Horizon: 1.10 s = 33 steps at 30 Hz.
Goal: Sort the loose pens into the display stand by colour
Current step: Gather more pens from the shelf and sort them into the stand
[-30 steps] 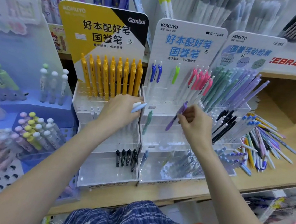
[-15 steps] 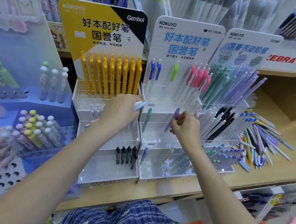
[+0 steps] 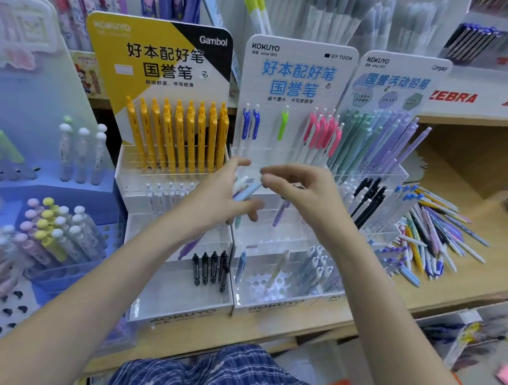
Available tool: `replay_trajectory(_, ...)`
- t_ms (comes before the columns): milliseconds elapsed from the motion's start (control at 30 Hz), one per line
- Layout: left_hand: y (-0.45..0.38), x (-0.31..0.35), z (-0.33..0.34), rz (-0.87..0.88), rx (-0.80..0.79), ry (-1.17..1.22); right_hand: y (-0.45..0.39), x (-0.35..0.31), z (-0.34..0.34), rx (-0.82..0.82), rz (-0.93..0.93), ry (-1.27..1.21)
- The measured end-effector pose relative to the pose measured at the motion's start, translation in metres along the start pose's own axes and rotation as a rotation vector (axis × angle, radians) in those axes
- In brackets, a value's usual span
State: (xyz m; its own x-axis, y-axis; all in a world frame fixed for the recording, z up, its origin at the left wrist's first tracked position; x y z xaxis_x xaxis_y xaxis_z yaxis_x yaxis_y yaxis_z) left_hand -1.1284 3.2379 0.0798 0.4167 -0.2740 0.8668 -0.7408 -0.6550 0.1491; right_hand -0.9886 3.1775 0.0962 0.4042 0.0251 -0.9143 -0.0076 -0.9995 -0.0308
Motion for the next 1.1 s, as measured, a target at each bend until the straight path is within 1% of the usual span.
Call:
replay_trajectory(33, 0.001, 0.001, 0.002, 0.019, -0.031, 0.037, -0.001, -0.004, 0.002, -0.038, 0.010, -0.008)
replay_trajectory(100, 0.002, 0.001, 0.001, 0.048, -0.074, 0.096, -0.002, -0.005, -0.001, -0.051, 0.034, -0.036)
replay_trajectory(200, 0.005, 0.000, -0.008, 0.071, -0.105, 0.212, 0.000, 0.005, -0.016, 0.025, 0.056, -0.187)
replay_trajectory(300, 0.005, -0.002, -0.011, 0.035, -0.096, 0.306, 0.001, 0.017, -0.019, 0.034, 0.077, -0.310)
replay_trajectory(400, 0.003, -0.008, -0.010, -0.021, -0.130, 0.394, 0.000, 0.021, -0.014, 0.039, 0.096, -0.340)
replay_trajectory(467, -0.004, -0.015, -0.010, -0.067, -0.109, 0.374, -0.004, 0.023, -0.011, 0.053, 0.109, -0.319)
replay_trajectory(533, -0.012, -0.018, -0.010, -0.103, -0.009, 0.278, -0.010, 0.029, -0.007, 0.062, 0.122, -0.248)
replay_trajectory(600, -0.017, -0.020, -0.012, -0.091, 0.086, 0.142, -0.010, 0.036, -0.006, 0.067, 0.144, -0.223)
replay_trajectory(633, -0.017, -0.022, -0.013, -0.079, 0.105, 0.105, -0.008, 0.040, -0.008, 0.066, 0.148, -0.232)
replay_trajectory(733, -0.011, -0.032, -0.014, -0.070, 0.087, 0.136, -0.001, 0.051, -0.012, 0.061, 0.151, -0.234)
replay_trajectory(967, -0.007, -0.042, -0.018, 0.014, 0.150, 0.105, -0.015, 0.059, -0.009, -0.037, 0.147, -0.170)
replay_trajectory(1033, -0.009, -0.041, -0.025, 0.009, 0.140, 0.050, -0.024, 0.055, -0.012, -0.060, 0.144, -0.150)
replay_trajectory(1100, -0.010, -0.042, -0.028, 0.001, 0.109, -0.028, -0.024, 0.052, -0.015, -0.070, 0.127, -0.182)
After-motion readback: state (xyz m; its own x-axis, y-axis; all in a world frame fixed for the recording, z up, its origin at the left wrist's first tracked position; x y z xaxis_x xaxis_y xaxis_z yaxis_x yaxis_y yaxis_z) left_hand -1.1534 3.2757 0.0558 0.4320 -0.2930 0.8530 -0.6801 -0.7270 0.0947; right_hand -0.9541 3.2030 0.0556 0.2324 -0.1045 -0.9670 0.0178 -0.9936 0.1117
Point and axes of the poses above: each hand's wrist, its own y-axis away from the middle knuckle, its own z-axis out of the palm, x = y × z, the point moved 1 cm from there along -y, towards the middle knuckle, and after that the axes turned 13 degrees about -x, right-handed, at the moved point
